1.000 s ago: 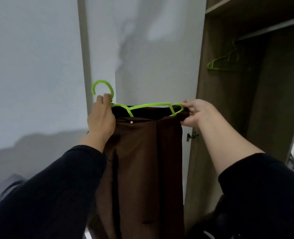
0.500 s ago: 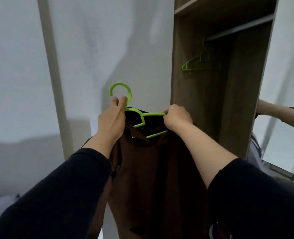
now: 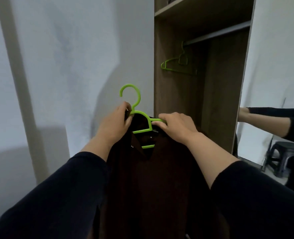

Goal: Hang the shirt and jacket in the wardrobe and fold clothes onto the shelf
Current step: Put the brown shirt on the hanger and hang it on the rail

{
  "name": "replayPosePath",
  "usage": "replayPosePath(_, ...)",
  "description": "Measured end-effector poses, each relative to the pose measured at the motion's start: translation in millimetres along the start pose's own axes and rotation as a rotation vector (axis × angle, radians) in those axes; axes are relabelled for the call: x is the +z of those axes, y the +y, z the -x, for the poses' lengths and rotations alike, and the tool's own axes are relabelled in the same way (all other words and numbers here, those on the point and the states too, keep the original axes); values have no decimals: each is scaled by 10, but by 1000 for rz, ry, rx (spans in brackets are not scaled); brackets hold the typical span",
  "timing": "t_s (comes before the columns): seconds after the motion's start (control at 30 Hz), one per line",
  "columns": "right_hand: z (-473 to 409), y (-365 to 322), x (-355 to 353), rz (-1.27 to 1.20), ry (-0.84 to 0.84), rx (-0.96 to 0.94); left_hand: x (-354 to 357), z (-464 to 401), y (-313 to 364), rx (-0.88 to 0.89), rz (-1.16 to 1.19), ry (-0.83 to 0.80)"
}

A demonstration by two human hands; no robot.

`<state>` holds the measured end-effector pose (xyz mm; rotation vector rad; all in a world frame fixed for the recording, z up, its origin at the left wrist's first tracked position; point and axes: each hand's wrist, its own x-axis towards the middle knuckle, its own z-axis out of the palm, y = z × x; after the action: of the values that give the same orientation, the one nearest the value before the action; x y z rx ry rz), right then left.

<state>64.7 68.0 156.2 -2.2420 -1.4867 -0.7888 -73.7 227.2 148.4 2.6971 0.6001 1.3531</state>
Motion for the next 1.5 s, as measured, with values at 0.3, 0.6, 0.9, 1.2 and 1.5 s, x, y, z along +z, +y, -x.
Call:
replayPosePath(0.3,15,355,-211,28,8,184,267,-50,-303,-18,41,128)
replayPosePath(0.6,109,528,-241,104,36,311,722,-353,-46,-117,178,82)
replayPosePath(0.9,-117,901,-522,250,142,381,1119,-878,24,-225,265,-80)
replayPosePath(1.2,-341,1209,-415,503,320,533,1714,-1520,245,-156,632,-214)
replayPosePath(1.5,-954,1247,-163,880,402,589,2424,-2362,220,45,683,-217)
